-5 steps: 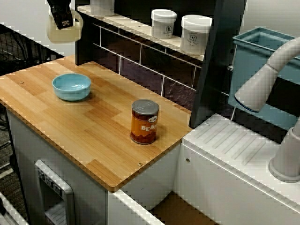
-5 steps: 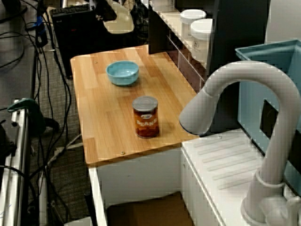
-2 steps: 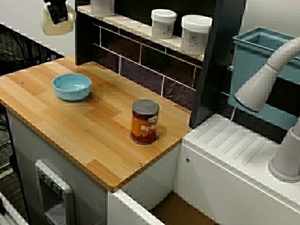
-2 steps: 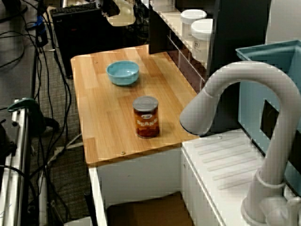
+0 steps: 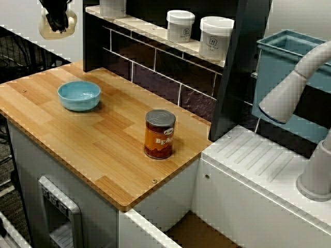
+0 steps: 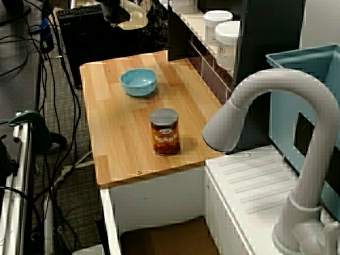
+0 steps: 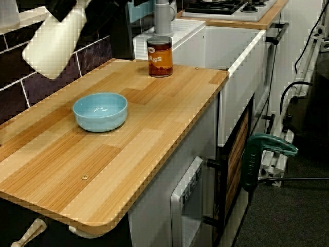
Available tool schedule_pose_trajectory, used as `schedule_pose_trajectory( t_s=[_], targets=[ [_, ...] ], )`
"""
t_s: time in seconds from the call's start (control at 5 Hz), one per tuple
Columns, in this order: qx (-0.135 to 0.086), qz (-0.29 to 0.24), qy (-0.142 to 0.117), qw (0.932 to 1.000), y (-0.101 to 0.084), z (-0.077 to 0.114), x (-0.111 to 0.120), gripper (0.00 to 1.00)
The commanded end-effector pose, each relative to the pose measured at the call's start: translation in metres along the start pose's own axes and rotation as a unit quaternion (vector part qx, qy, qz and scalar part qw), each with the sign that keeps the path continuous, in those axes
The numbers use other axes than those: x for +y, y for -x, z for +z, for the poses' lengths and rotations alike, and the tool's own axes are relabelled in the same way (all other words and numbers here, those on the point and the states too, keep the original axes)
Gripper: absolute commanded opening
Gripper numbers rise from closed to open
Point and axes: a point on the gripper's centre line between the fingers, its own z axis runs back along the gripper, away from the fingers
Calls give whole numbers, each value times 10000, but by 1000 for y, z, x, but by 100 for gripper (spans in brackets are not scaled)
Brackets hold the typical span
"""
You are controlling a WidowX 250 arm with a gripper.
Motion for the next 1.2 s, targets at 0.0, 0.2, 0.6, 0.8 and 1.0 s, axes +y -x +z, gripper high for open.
schedule_pose_trajectory(
  t_s=[0.0, 0.2, 0.6, 0.8, 1.0],
  targets=[
    [-324, -61, -478, 9983, -7, 18, -5, 0],
    [-346, -131, -739, 9966, -7, 15, -11, 0],
    [-375, -239, -921, 9948, -3, 12, -19, 0],
    [-378, -360, -1051, 9931, 1, 7, -27, 0],
    [-331, -400, -1211, 9913, 2, 1, -31, 0]
  ],
)
